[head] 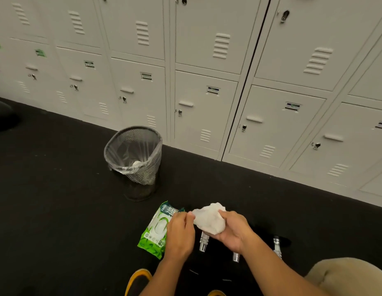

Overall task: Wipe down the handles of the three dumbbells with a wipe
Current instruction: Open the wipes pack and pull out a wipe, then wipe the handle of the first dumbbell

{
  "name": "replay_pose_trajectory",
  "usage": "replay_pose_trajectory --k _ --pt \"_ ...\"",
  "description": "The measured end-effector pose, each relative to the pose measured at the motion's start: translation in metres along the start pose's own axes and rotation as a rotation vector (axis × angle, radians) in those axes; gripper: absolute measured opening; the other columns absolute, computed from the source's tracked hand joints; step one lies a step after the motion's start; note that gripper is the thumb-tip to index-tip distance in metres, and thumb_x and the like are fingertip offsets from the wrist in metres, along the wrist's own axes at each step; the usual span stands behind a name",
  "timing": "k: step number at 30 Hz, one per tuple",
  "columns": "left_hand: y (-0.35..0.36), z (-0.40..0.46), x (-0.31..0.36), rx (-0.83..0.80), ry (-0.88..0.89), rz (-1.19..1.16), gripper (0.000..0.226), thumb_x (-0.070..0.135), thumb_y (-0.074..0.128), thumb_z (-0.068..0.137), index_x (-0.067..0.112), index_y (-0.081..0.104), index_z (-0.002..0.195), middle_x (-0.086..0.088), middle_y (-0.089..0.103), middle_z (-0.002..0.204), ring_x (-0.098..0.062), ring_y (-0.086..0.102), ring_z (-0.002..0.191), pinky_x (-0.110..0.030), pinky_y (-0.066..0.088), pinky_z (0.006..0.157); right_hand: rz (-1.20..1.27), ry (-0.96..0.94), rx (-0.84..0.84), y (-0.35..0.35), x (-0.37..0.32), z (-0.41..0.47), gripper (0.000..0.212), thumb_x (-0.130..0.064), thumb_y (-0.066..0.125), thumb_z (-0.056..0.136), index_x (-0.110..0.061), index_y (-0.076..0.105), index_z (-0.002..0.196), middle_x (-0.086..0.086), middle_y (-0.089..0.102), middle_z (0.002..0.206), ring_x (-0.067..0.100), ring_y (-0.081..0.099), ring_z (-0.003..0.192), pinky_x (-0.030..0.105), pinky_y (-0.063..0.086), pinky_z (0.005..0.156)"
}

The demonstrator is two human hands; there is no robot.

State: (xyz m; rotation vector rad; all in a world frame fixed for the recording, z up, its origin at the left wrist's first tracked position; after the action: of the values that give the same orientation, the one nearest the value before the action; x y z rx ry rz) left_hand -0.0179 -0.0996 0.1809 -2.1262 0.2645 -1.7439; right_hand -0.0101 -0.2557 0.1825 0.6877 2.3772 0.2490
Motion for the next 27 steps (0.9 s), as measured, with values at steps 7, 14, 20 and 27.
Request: replay_pose_trajectory --k 7,14,20,27 --pt "0.016 0.000 -0.007 -0.070 -0.014 0.031 0.020 0.018 0.049 0.098 0.018 0.069 0.097 0.002 0.065 0.100 -0.014 0.058 0.096 -0.025 0.041 0.081 -0.040 -0.074 0.082 -0.001 0.005 -0.017 0.034 -0.011 0.046 0.102 -0.005 0.045 0.136 0.024 0.060 0.126 0.045 0.063 0.106 0.062 0.055 0.082" --pt "0.042 -0.021 -0.039 -0.227 -0.175 0.261 0.023 0.025 0.054 0.096 0.015 0.063 0.114 -0.005 0.060 0.115 -0.023 0.056 0.110 -0.036 0.047 0.092 -0.034 -0.080 0.176 -0.037 0.012 -0.009 0.038 -0.009 0.048 0.101 -0.006 0.043 0.138 0.022 0.057 0.129 0.043 0.061 0.108 0.056 0.058 0.067" --pt "0.063 -0.039 -0.084 -0.270 -0.341 0.455 0.034 0.034 0.051 0.098 0.018 0.051 0.128 -0.005 0.044 0.131 -0.028 0.044 0.124 -0.044 0.040 0.101 -0.022 -0.004 0.243 -0.072 0.032 0.028 0.038 -0.009 0.048 0.101 -0.010 0.044 0.138 0.017 0.056 0.126 0.040 0.059 0.112 0.060 0.053 0.088" --pt "0.088 -0.032 -0.099 -0.122 -0.272 0.551 0.053 0.047 0.053 0.094 0.019 0.037 0.136 -0.004 0.036 0.137 -0.026 0.037 0.127 -0.046 0.037 0.103 -0.020 -0.002 0.339 -0.097 0.044 0.077 0.037 -0.006 0.049 0.099 -0.011 0.052 0.136 0.016 0.062 0.121 0.035 0.064 0.107 0.048 0.057 0.076"
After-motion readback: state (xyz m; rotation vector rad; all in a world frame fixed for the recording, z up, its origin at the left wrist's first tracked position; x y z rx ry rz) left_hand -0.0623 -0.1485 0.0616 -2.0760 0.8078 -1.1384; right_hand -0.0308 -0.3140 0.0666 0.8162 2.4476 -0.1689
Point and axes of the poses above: each hand's wrist, its own z-axis towards the middle knuckle, its own y-axis out of the palm, x = y × z, the point moved 4 cm from there along z, towards the middle knuckle
